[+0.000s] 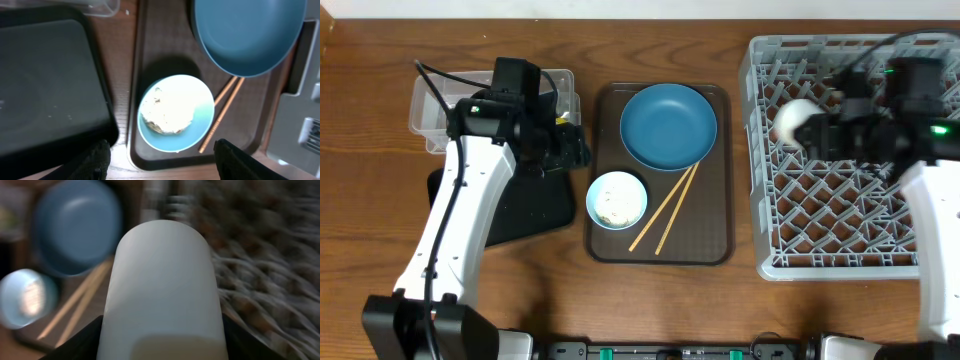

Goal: Sort waste into correct bins and load items into the dishwasher rack
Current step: 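Carry the white cup with right gripper and place it in the rack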

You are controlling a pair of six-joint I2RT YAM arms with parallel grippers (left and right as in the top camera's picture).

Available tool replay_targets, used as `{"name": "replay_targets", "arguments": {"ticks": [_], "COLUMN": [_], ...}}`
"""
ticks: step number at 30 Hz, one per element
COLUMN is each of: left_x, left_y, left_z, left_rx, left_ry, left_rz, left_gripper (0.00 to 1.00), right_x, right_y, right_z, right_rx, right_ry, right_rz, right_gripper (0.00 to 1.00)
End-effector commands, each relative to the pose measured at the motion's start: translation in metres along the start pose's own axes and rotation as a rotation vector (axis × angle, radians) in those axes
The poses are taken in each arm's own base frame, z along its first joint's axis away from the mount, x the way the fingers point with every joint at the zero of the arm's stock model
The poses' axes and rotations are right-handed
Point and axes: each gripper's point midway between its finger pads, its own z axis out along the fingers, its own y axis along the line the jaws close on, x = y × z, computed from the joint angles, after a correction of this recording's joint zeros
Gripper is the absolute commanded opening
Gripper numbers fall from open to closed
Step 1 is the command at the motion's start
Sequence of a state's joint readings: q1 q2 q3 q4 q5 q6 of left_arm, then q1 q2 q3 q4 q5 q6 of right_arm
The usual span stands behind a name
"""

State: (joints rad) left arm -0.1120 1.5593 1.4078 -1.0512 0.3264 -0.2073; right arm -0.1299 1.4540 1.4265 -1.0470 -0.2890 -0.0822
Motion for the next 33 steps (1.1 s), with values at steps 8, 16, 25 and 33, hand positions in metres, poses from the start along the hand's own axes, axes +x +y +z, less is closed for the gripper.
{"name": "replay_targets", "arguments": {"ticks": [8, 16, 25, 33], "left_x": [-0.002, -0.002, -0.002, -0.002], "left_y": [0.01, 0.01, 0.01, 0.01], "left_z": [-0.005, -0.004, -0.004, -0.004], "left_rx": [-0.055, -0.055, -0.055, -0.055], "left_ry": [-0.023, -0.023, -0.023, -0.023], "left_rz": [0.015, 0.015, 0.015, 0.015], "left_gripper": [0.7, 0.7, 0.7, 0.7], "right_x": [0.044, 0.076, 0.083, 0.062], "right_y": [-0.132, -0.179, -0.198, -0.2], "right_z": [-0.042, -0.036, -0.006, 0.006], "right_rx": [0.472, 0.511, 0.496, 0.435], "right_ry": [0.097, 0.194, 0.249, 0.167], "right_rz": [0.365, 0.536, 0.595, 0.589], "right_gripper": [0.24, 0.25, 0.25, 0.25]}}
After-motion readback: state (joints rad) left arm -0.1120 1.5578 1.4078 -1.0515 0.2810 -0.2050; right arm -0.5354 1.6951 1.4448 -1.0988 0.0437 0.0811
